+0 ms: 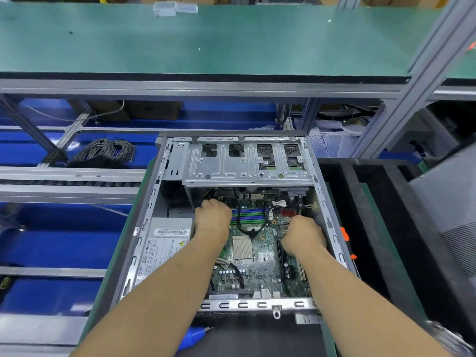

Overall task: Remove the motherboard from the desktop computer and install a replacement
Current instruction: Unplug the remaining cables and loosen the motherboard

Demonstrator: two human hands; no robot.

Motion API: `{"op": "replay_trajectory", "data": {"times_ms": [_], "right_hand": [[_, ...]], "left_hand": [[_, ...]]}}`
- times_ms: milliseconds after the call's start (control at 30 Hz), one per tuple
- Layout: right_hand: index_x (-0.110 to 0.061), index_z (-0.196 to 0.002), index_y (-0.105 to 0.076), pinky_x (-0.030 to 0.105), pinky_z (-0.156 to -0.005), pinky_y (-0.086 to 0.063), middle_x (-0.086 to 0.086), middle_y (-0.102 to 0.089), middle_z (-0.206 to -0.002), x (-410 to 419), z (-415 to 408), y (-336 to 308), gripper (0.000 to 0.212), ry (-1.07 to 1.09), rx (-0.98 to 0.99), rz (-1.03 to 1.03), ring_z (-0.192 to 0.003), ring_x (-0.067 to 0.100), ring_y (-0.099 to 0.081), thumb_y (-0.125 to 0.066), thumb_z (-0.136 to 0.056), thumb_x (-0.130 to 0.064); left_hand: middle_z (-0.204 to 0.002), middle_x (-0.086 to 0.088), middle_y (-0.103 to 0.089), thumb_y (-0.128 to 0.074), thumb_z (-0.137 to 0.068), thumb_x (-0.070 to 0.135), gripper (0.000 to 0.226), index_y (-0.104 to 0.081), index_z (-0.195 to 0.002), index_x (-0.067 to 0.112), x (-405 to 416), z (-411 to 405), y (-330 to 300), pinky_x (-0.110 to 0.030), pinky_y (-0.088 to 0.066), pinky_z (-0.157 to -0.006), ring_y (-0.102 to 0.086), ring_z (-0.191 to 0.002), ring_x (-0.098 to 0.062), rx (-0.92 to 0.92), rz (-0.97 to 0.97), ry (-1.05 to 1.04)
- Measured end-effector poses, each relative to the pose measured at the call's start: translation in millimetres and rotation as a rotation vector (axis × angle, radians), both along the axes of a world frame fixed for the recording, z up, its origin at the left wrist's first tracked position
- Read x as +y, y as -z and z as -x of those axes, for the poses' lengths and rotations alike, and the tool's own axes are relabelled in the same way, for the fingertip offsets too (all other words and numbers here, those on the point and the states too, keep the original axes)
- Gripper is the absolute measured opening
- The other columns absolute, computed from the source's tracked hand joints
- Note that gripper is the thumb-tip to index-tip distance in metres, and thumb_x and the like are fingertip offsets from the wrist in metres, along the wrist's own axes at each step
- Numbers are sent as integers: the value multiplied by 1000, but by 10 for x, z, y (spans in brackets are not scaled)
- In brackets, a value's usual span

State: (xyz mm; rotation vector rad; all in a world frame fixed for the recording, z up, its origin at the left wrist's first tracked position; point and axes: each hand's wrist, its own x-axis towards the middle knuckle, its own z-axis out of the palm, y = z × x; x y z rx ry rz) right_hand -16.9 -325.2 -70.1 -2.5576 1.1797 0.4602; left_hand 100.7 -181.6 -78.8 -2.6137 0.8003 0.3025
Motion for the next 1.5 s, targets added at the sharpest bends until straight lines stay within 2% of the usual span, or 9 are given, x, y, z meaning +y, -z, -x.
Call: {"op": "replay_trajectory", "data": {"times_ms": [300, 433, 567, 767, 867, 1033, 1267, 1367, 1500], "right_hand": [[-4, -101, -65, 33, -59, -47, 12, -68, -100, -38, -104, 24, 15, -3, -33, 50, -75, 29, -54, -59, -89, 2], [-12, -83, -54, 29, -48, -39, 5, -58, -76, 35, -35, -60, 11, -213, 71, 176, -66, 25, -51, -56, -87, -1], [-13, -69, -51, 31, -53, -45, 0, -51, -63, 175, 36, -174, 15, -512, -39, 189, -55, 20, -54, -57, -83, -10], [-14, -109, -61, 44, -82, -57, 7, -66, -106, 266, 233, -190, 33, -867, 284, -296, -94, 29, -62, -56, -78, -5], [-12, -110, -57, 40, -78, -54, 8, -64, -107, 347, 214, -130, 28, -893, 292, -220, -95, 29, -60, -55, -84, -5], [-9, -113, -53, 44, -79, -55, 12, -64, -106, 427, 145, -137, 21, -1038, 348, -40, -94, 32, -62, -50, -93, -3], [-9, -88, -62, 34, -62, -49, 8, -64, -84, 403, 165, -177, 7, -966, 161, -65, -70, 26, -54, -58, -83, -11], [-16, -84, -64, 35, -69, -56, -1, -64, -81, 280, 230, -184, 7, -813, -34, -106, -75, 19, -61, -67, -84, -22], [-19, -80, -60, 39, -74, -54, -4, -62, -83, 178, 297, -263, 21, -656, -228, -139, -77, 18, -59, -71, -88, -36]], "left_hand": [[-147, -16, -42, -56, -93, 5, 51, -41, -142, 7, -96, -86, 16, -42, -41, -102, -40, -133, -34, -17, 80, -29], [-146, -21, -39, -57, -93, 5, 53, -38, -142, 2, -109, -25, 47, -43, -45, -99, -39, -133, -34, 85, 68, -31], [-136, -17, -48, -57, -92, 10, 44, -48, -134, 8, -59, 59, -9, -42, -49, -84, -52, -120, -32, 66, 66, 37], [-107, -5, -67, -50, -88, 9, 24, -65, -106, 15, 90, 124, -296, -37, -47, -73, -62, -93, -27, 373, -18, 311], [-114, -7, -67, -48, -88, 2, 33, -68, -113, 12, 206, 251, -361, -36, -48, -77, -62, -102, -28, 628, -48, 334], [-78, -8, -58, -51, -84, -2, 15, -60, -78, 8, 254, 366, -498, -41, -51, -72, -54, -75, -27, 553, 7, 361], [-60, -5, -42, -46, -78, -5, 30, -43, -55, 14, 368, 427, -695, -33, -35, -57, -40, -61, -21, 696, 59, 311], [-52, -2, -28, -41, -76, -9, 35, -33, -52, 14, 451, 456, -757, -28, -27, -50, -28, -52, -18, 754, 126, 273], [-60, -4, -49, -54, -87, 5, 19, -58, -69, 9, 490, 429, -860, -25, -41, -48, -44, -50, -18, 768, 150, 240]]}}
